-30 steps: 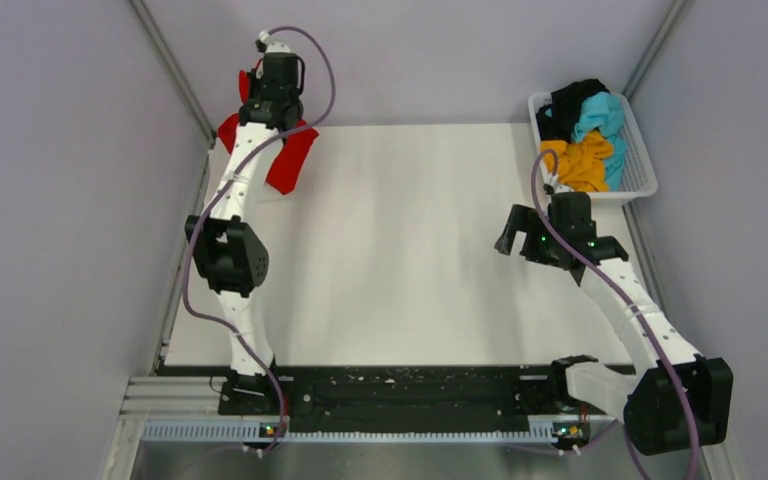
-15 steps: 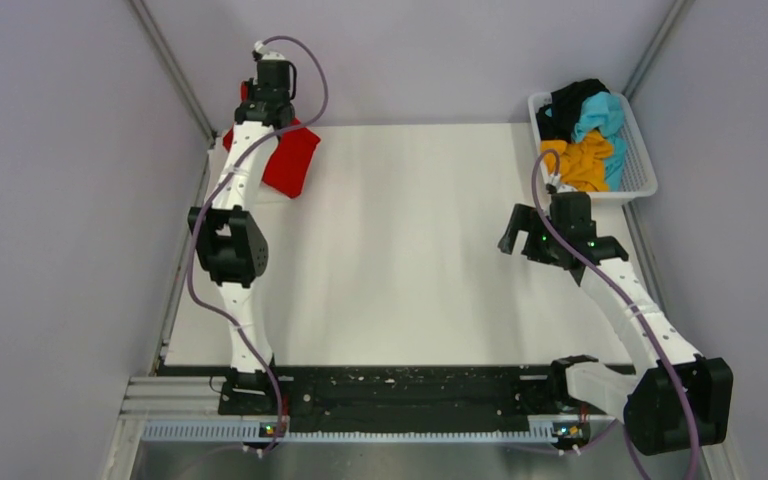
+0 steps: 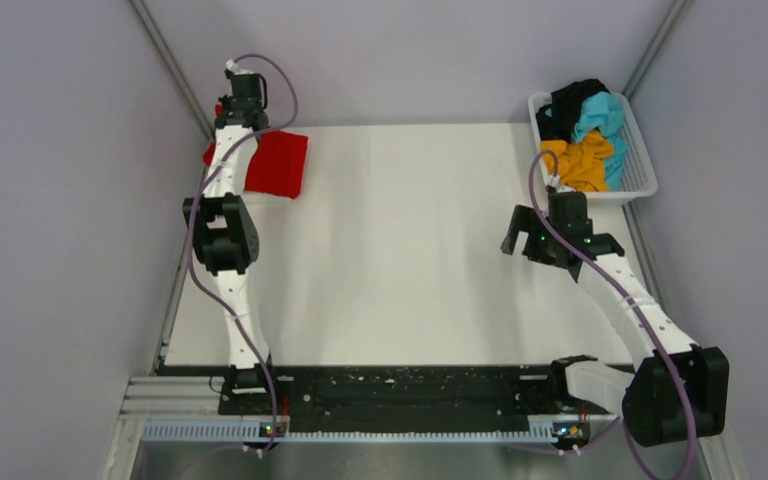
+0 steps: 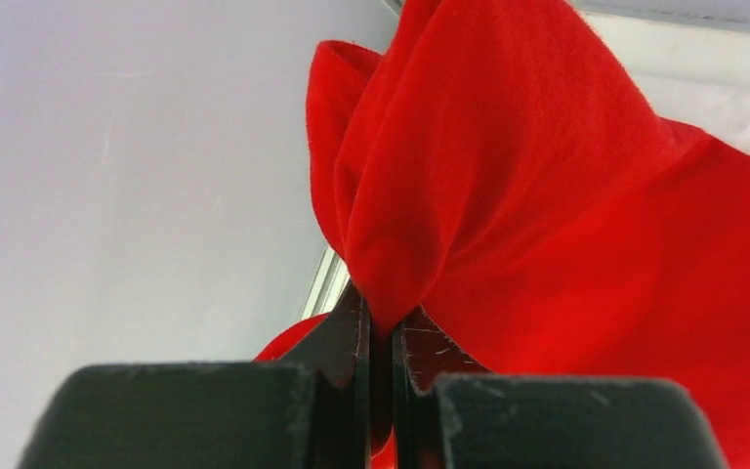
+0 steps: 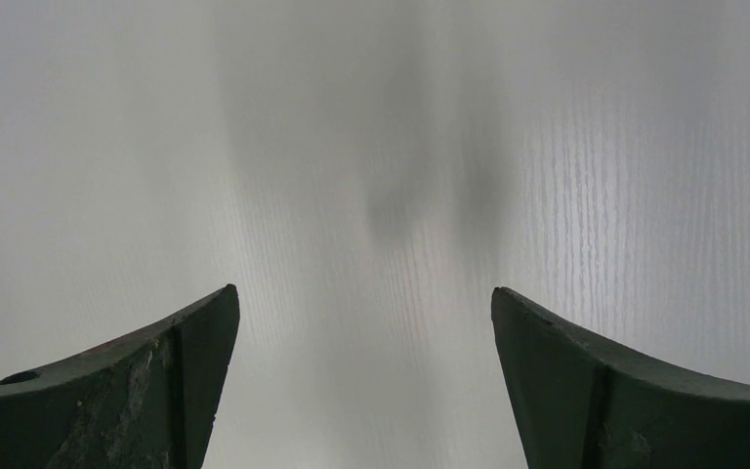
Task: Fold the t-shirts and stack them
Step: Put the neatly folded tshirt into the corner of the board with the left arm
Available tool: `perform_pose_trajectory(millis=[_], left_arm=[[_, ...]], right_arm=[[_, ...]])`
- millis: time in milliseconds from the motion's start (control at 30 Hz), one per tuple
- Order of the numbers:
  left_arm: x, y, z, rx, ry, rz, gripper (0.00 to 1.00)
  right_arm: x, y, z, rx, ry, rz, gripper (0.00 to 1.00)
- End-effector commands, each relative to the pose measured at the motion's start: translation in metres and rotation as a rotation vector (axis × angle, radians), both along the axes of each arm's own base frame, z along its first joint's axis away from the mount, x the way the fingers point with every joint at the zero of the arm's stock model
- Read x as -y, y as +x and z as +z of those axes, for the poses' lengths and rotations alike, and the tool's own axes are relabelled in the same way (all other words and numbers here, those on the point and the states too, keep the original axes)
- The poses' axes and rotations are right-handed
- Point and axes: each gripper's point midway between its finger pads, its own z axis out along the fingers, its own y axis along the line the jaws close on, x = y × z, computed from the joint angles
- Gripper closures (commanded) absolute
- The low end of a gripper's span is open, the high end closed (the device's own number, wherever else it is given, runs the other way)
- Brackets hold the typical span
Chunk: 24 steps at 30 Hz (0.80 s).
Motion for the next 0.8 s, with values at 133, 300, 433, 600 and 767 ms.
perform_pose_trajectory(millis=[133,300,433,600,767], left_arm=[[-0.035,0.007,-0.002,0.094,-0.007,0.093,0.06],[-0.032,-0.002,0.013,0.137,-0.057,0.115,0.01],[-0.015,-0.015,0.021,0.170,-0.170,0.100,0.01],[0.020,-0.057,0.018,0.216,-0.347,0.070,0.01],[0.090,-0.133,0.019,0.297,-0.635,-0.060,0.01]], right_arm=[[0.017,0.006,0.009,0.034,-0.064,-0.062,0.01],[0.023,0.008,0.015,0.048,-0.081,-0.100,0.01],[0.023,0.008,0.020,0.073,-0.070,-0.112,0.01],[0.023,0.008,0.027,0.101,-0.055,-0.122,0.01],[0.022,0.006,0.030,0.149,-0.022,-0.146,0.01]])
